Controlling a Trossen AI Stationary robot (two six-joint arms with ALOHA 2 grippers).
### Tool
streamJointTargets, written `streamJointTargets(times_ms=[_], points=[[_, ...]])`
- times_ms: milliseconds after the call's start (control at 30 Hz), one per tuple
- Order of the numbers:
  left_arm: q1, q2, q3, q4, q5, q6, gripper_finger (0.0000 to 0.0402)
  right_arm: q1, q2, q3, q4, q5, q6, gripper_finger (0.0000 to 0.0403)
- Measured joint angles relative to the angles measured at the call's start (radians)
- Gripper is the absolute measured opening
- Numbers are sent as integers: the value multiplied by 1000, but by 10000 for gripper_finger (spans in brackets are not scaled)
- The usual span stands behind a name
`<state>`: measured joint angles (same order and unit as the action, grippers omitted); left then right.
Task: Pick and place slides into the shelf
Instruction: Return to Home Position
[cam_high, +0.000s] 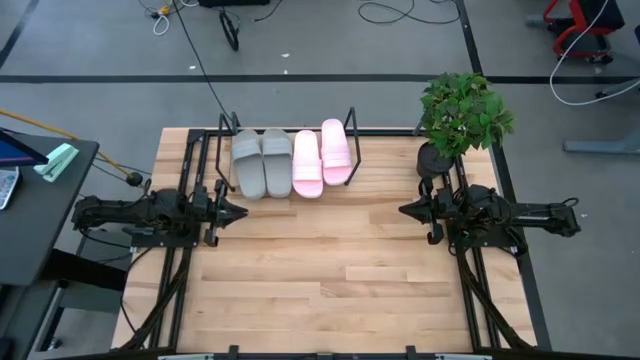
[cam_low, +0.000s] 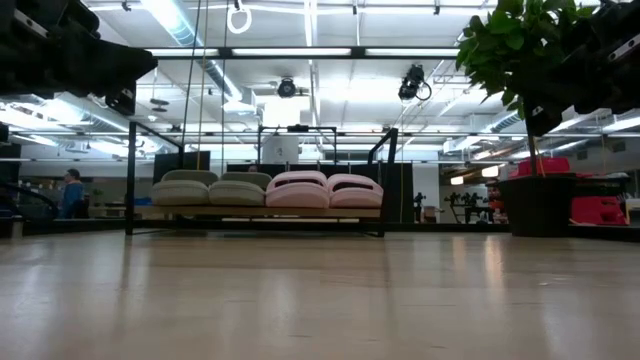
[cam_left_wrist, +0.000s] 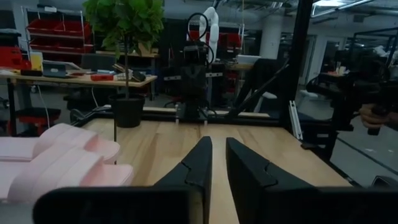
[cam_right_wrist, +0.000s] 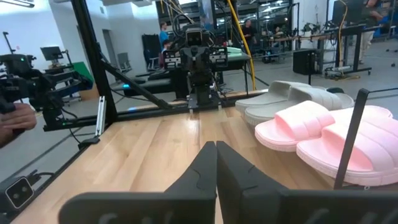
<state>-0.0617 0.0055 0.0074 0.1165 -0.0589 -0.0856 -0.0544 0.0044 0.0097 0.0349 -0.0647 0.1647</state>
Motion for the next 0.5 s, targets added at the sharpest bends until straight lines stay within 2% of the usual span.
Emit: streamJointTargets(times_ms=[200,500], points=[[0,1,0,-46,-8,6,55,0,0,0,0,0,0,4],[0,1,0,-16,-27,26,9,0,0,0,-1,0,0,9]])
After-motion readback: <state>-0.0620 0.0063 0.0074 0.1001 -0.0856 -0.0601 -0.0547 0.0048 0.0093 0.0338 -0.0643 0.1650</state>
